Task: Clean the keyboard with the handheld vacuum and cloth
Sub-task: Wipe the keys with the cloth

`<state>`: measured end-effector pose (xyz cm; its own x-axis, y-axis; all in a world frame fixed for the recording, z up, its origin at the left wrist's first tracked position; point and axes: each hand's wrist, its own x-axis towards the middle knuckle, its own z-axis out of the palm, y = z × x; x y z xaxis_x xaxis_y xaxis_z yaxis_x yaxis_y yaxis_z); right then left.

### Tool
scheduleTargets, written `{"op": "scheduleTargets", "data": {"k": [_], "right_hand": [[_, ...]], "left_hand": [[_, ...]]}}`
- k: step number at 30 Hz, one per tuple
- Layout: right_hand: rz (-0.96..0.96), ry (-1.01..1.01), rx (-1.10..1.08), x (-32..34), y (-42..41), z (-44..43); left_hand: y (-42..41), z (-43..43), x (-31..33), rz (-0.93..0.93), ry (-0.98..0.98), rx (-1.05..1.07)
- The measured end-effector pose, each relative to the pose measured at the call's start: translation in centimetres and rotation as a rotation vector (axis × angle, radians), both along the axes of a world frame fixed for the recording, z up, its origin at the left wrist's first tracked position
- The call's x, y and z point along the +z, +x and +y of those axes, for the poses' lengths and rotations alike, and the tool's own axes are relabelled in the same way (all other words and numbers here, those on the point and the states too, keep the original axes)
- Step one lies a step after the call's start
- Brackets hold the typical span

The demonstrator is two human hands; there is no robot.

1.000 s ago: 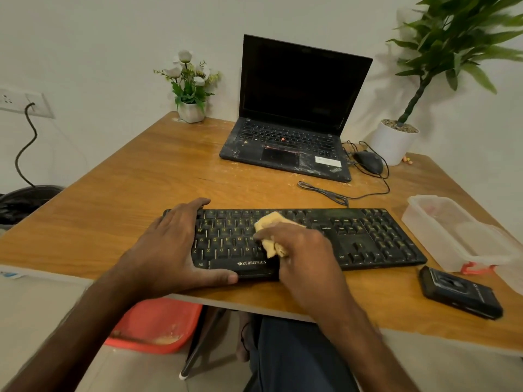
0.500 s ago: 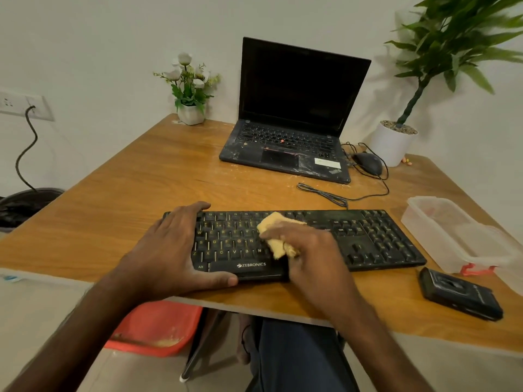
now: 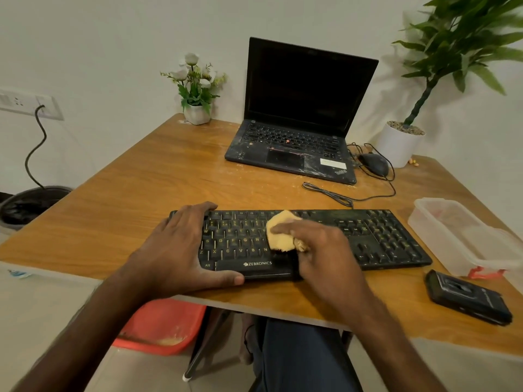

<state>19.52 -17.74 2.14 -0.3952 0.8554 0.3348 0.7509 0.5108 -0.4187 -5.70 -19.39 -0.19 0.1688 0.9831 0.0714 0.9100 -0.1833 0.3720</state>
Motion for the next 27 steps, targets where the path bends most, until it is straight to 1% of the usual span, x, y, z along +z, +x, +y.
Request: {"op": "scheduleTargets", "data": {"k": [2, 4, 5, 7, 9, 11, 14, 17, 19, 21, 25, 27], "right_hand": [[-0.004, -0.026, 0.105, -0.1, -0.5, -1.9], [0.024, -0.087, 0.16, 0.2, 0.1, -2.1], [0.082, -0.102, 0.143, 0.4, 0.7, -1.6], [0.195, -0.057, 0.033, 0.9, 1.7, 0.0], [0.204, -0.012, -0.086, 1.2, 1.6, 1.2], [0.153, -0.048, -0.143, 1.0, 0.6, 1.4], [0.098, -0.089, -0.055, 0.5, -2.4, -0.3], [0.03, -0.097, 0.146, 0.2, -4.7, -2.8], [0.013, -0.117, 0.222, 0.2, -4.5, -3.3], [-0.009, -0.117, 0.174, 0.4, -3.4, -2.5], [0.018, -0.055, -0.04, 0.8, -0.4, 1.8], [0.039, -0.045, -0.056, 0.7, 0.0, 3.0]], "left_hand": [[0.0, 0.0, 0.0, -0.001, -0.002, -0.001], [0.0, 0.0, 0.0, -0.001, 0.001, -0.01], [0.0, 0.0, 0.0, -0.004, 0.002, -0.013], [-0.1, 0.1, -0.1, -0.016, 0.009, -0.015], [-0.1, 0.0, -0.2, -0.027, 0.013, -0.013], [-0.1, 0.1, -0.3, -0.036, 0.023, -0.014], [0.0, 0.2, -0.5, -0.031, 0.027, -0.005], [-0.1, 0.3, -0.6, -0.007, 0.025, -0.01], [-0.2, 0.3, -0.5, 0.012, 0.013, -0.018], [-0.1, 0.3, -0.4, 0.013, 0.006, -0.015], [-0.1, 0.2, -0.3, -0.006, 0.012, -0.009], [0.0, 0.2, -0.3, -0.009, 0.01, -0.006]]}}
